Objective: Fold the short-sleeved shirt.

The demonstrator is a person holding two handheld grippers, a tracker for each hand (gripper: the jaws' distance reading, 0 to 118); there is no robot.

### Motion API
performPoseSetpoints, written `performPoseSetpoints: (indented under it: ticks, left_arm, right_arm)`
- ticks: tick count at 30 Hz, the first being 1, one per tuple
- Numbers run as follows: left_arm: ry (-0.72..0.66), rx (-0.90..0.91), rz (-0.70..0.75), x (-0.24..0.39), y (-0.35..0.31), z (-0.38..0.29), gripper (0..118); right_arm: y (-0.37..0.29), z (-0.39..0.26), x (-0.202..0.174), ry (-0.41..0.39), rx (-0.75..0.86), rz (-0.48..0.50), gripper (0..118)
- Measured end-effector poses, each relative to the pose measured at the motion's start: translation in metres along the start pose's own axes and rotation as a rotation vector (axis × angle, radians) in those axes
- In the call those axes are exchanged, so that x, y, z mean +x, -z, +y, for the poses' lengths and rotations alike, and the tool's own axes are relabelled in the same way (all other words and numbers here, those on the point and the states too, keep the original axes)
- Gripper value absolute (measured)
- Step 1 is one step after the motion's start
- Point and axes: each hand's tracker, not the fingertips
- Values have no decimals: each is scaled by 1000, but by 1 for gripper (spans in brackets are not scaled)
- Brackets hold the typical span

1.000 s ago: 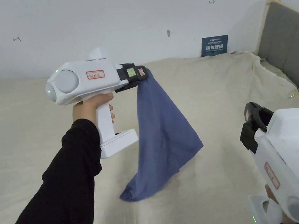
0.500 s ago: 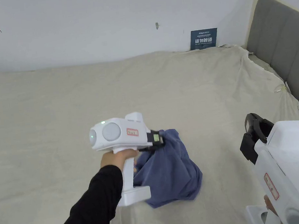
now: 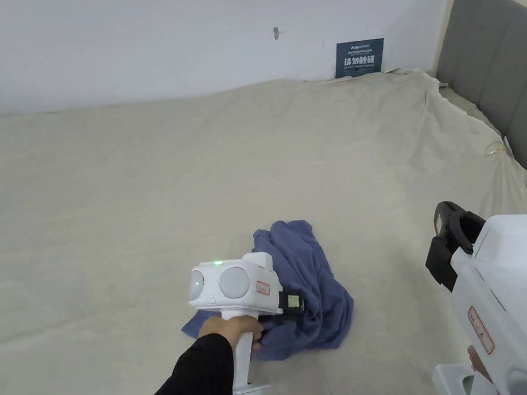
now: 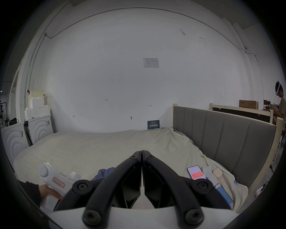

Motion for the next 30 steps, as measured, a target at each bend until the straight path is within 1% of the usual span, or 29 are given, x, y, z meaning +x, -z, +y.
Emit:
performPoseSetpoints:
  ticks: [1,2,3,4,12,15,16,18,23,26,30]
  left_arm:
    - [-7,28,-12,1,-9,3,78]
    - [-21,59,-26,2,-18,6,90]
    - [-20,98,-32,5,-29,9,98]
    - [-12,151,-33,8,-42,13,103]
    - [85,542,137,14,-142,27,103]
    - [163,653,259,14,-172,18,103]
    - [181,694,311,13,-181,13,103]
    - [196,760,369,9,-194,2,101]
    - [233,882,517,-4,-216,-25,91]
    - [232,948,564,-14,-225,-45,71]
    - [200,980,551,-28,-233,-61,39]
  right_arm:
    - [0,1,0,2,1,0,0]
    - [-1,2,0,3,3,1,0]
    - [-1,3,0,3,5,2,0]
    - [-2,4,-1,3,9,3,0]
    - [-8,18,-7,-13,45,9,0]
    - [-7,22,-10,-26,55,10,0]
    - [-6,24,-11,-30,60,11,0]
    - [-6,27,-13,-31,69,14,0]
    - [-6,34,-20,-42,89,21,0]
    - [-6,36,-24,-47,99,26,0]
    - [-7,37,-29,-54,105,32,0]
